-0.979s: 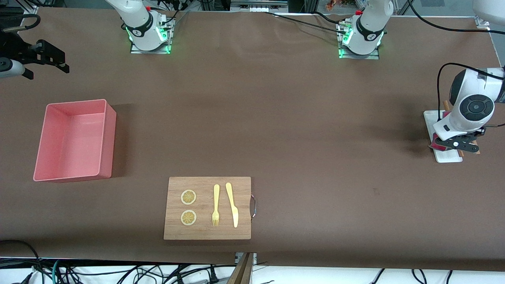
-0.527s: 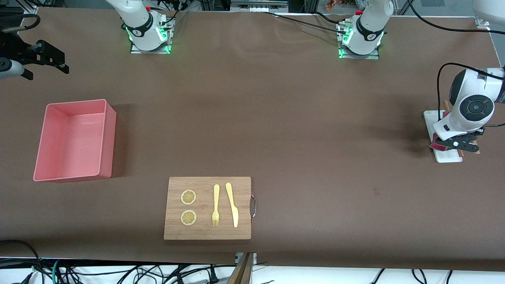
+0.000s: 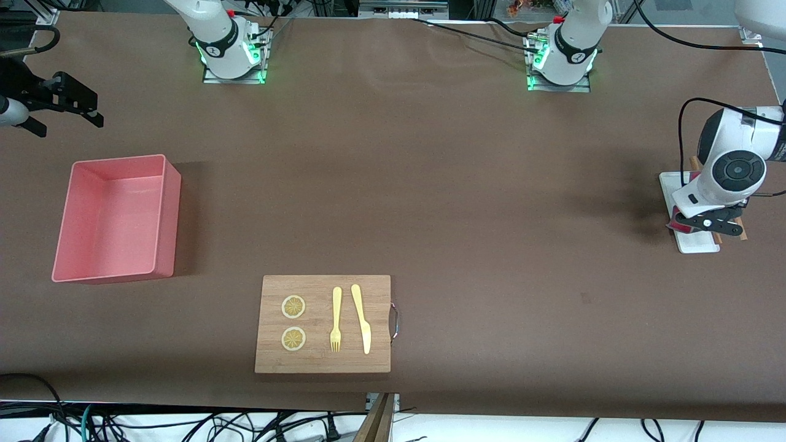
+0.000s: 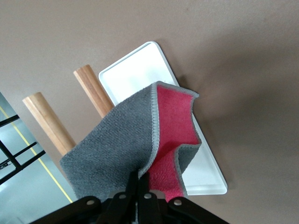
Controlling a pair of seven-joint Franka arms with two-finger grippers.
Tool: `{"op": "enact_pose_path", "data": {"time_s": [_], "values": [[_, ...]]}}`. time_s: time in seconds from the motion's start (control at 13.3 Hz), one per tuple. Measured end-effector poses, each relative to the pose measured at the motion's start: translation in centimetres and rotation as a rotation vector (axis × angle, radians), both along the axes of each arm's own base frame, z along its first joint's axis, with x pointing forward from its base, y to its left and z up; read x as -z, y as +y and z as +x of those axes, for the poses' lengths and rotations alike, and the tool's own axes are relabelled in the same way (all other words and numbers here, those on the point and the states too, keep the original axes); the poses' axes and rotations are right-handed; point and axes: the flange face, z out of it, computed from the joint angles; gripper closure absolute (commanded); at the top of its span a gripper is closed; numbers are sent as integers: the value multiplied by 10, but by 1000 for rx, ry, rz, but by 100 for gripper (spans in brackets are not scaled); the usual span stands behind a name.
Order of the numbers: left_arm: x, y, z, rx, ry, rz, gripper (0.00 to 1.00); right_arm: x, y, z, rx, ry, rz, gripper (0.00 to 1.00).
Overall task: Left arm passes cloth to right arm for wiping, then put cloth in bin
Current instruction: 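Close the left gripper on the cloth edge, then lift the cloth with the left gripper while the right gripper reaches over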
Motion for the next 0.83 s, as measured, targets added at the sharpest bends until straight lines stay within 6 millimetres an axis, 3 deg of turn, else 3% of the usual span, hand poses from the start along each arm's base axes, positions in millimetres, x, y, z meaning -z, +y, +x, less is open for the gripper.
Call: {"op": "enact_pose_path", "data": {"time_s": [0.15,0.23,0.6,0.83], "values": [[-16,-14,7,1,25,25,100,0,0,0,0,0,0,0],[-31,-31,12,3,47,44,100,0,0,0,0,0,0,0],[-127,-129,36,-73,103,7,100,0,-2,0,3,-2,0,0],[-151,-204,37,-56,120,-92,100,0,-4,1,8,-3,0,0]]}}
